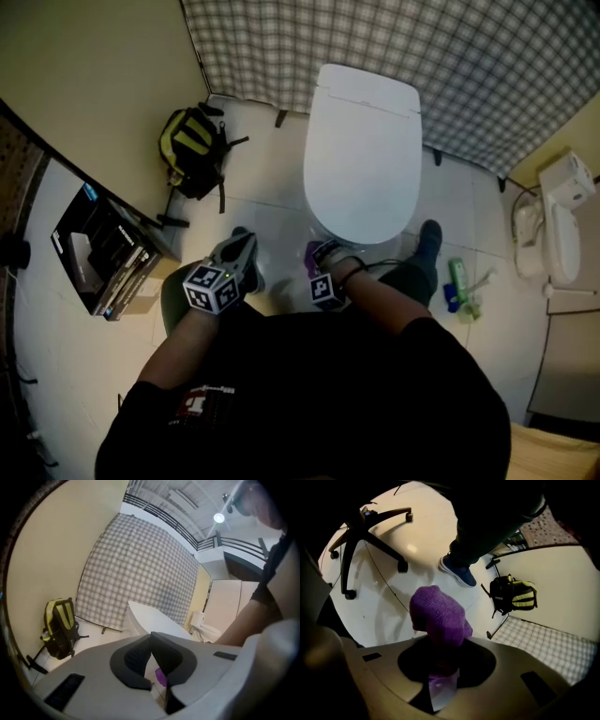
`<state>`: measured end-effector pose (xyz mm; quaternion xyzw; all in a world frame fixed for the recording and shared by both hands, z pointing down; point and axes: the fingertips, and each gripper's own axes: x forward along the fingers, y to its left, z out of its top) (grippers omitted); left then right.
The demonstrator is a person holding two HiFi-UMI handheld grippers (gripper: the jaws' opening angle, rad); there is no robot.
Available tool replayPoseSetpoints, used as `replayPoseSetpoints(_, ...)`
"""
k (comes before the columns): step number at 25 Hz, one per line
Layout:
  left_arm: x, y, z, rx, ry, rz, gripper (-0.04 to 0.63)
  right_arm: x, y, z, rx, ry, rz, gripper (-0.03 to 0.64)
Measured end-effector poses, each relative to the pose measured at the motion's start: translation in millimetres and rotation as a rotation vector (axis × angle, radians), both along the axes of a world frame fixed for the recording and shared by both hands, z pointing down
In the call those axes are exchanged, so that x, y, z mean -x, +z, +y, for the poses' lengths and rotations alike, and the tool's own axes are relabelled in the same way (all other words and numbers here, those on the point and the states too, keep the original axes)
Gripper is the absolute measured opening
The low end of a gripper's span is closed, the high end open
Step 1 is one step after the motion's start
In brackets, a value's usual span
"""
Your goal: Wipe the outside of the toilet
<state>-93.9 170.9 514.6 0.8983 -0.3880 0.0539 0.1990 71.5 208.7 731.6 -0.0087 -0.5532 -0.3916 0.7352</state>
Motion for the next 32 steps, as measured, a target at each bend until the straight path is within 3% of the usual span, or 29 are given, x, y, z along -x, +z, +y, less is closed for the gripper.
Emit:
replayPoseSetpoints(3, 39.6, 1.5, 4.0, 0.01, -0.063, 0.036, -0.005, 15.2, 13.5, -23.5, -0.028, -0.03, 0.108, 0.097)
replayPoseSetpoints(7, 76.3, 9.8, 9.6, 0.021, -0.113, 0.049, -0.005, 24.4, 22.5, -63.9, -0.064, 0.019, 0.22, 0.098)
replayPoseSetpoints(14, 91.1, 11.0, -0.9, 0.058, -0.131, 0.092, -0.005, 25.5, 23.6, -71.6, -0.051, 0.034, 0.386, 0.097)
replayPoseSetpoints(24, 36.9, 2.4, -16.0, 0.071, -0.067, 0.126, -0.005, -21.0, 34.0, -18.9, -0.064, -0.05, 0.31, 0.097)
replayPoseSetpoints(32, -63.0, -0.7, -10.4, 0.018, 0.096, 0.029, -0.005, -104.9, 28.8, 12.3, -0.084, 0.028, 0.215, 0.097)
